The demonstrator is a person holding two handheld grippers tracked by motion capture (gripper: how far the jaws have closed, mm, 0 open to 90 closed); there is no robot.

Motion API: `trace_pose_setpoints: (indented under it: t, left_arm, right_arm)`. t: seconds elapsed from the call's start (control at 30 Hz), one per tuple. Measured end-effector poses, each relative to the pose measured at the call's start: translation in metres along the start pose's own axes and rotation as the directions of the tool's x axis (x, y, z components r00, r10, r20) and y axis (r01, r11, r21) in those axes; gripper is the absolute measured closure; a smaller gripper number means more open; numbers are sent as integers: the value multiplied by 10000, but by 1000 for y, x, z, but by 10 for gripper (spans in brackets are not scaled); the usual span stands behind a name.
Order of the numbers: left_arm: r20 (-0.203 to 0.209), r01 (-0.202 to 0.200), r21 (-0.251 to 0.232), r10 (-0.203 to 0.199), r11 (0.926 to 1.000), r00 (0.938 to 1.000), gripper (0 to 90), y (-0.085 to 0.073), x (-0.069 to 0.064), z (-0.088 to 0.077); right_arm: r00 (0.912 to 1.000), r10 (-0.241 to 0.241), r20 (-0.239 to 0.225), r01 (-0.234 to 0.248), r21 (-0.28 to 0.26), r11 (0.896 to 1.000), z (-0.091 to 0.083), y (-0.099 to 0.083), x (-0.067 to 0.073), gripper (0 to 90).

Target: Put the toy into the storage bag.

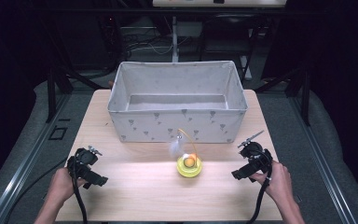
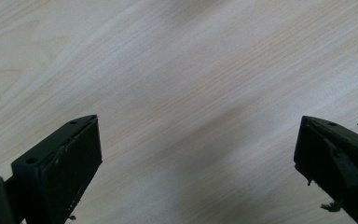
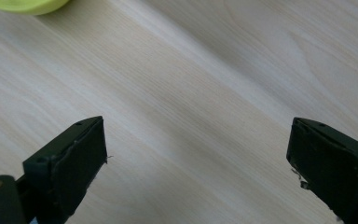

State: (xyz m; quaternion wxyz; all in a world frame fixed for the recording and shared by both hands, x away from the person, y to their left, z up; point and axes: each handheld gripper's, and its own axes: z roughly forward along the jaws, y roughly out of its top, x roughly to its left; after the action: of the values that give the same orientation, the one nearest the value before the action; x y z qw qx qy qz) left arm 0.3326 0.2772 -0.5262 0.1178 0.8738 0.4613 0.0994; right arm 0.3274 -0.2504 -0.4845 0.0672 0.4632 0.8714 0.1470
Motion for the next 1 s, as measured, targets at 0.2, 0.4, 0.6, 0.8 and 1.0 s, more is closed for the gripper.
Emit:
trace_pose_setpoints:
  t: [0.2, 0.4, 0.6, 0.8, 1.0]
  left_arm:
    - [105, 149, -154, -147, 9998, 9998, 0, -2, 2, -3]
    - [35, 96, -54, -95, 9999, 9999, 0, -2, 1, -2]
    - [-41, 113, 17, -113, 9999, 9999, 0, -2, 1, 0]
    - [78, 80, 22, -80, 10000, 9999, 0, -2, 1, 0]
    - [343, 179, -272, -170, 9995, 9993, 0, -2, 2, -2]
  right_arm:
    - [9984, -473, -314, 471, -79, 9989, -9, 14, 19, 43]
    - [9908, -1236, -555, 1238, 6, 9923, -15, 25, 31, 62]
    - [9854, -1591, -609, 1586, -134, 9873, -19, 35, 38, 136]
    - [9778, -1941, -785, 1949, 27, 9808, -17, 44, 48, 132]
    - [9697, -2246, -957, 2269, 133, 9738, -17, 56, 57, 69]
